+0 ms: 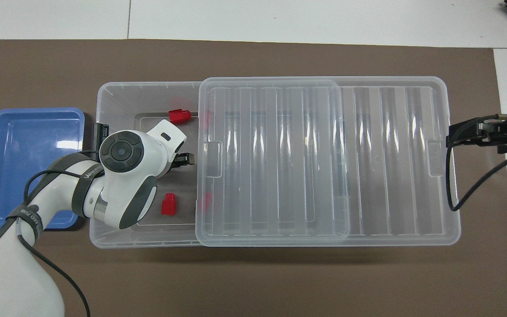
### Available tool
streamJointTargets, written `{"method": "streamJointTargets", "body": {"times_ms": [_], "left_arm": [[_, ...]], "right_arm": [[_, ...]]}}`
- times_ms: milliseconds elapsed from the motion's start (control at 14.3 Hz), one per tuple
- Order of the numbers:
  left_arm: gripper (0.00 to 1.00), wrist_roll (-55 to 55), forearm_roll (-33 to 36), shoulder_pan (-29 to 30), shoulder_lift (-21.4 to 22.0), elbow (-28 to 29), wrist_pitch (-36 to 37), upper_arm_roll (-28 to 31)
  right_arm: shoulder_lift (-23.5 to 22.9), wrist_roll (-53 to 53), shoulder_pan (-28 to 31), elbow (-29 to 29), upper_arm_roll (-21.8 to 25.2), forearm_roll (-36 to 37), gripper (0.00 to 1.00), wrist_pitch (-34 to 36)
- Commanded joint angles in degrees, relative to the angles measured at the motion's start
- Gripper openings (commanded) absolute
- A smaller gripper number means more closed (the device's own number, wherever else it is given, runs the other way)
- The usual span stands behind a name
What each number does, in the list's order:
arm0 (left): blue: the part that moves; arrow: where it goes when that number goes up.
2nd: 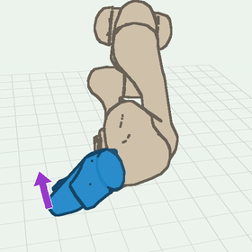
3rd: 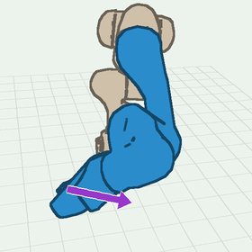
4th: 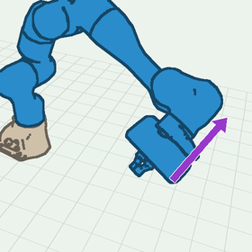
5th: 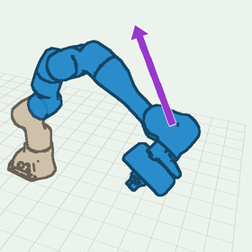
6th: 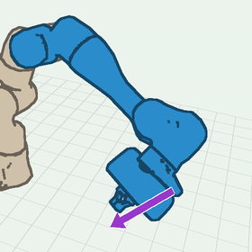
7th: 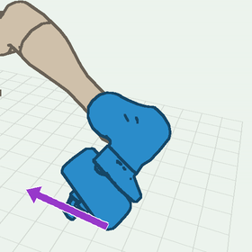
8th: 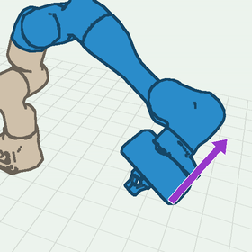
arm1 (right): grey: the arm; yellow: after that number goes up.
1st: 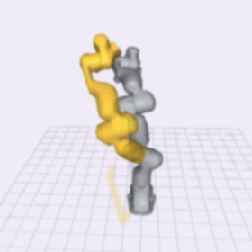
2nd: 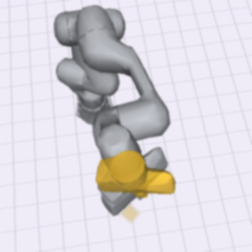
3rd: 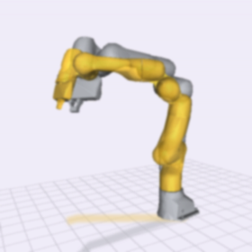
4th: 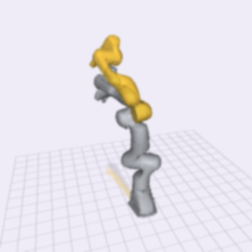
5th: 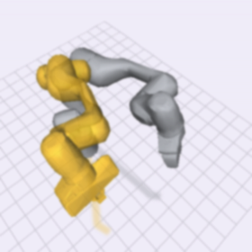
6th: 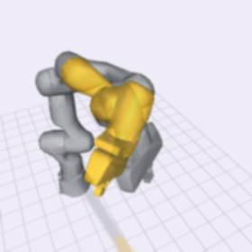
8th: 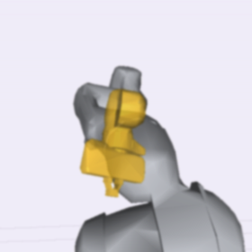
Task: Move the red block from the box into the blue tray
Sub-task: 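Reach the left gripper into the open box toward a red block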
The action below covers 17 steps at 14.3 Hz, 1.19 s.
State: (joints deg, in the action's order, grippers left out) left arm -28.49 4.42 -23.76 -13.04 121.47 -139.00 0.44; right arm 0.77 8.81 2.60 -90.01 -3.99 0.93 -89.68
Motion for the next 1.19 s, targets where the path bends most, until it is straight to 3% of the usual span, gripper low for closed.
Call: {"method": "streamJointTargets", "body": {"times_ms": [0, 768, 1117], "left_arm": [[1.0, 0.5, 0.9, -0.2, -0.6, 0.6, -2.3, 0.3], [1.0, 1.3, 0.9, 0.4, -1.2, 0.1, -4.7, 0.3], [0.82, 1.3, 0.9, 0.4, -1.3, 0.1, -4.9, 0.3]], "right_arm": [[-0.9, -1.0, 0.0, 1.7, -0.6, 1.0, 1.0, 1.1], [-0.4, -1.0, 0.0, 1.1, -0.7, 0.2, 1.0, 0.4], [-0.2, -0.9, 0.4, 0.8, -0.7, 0.1, 1.0, 0.6]]}}
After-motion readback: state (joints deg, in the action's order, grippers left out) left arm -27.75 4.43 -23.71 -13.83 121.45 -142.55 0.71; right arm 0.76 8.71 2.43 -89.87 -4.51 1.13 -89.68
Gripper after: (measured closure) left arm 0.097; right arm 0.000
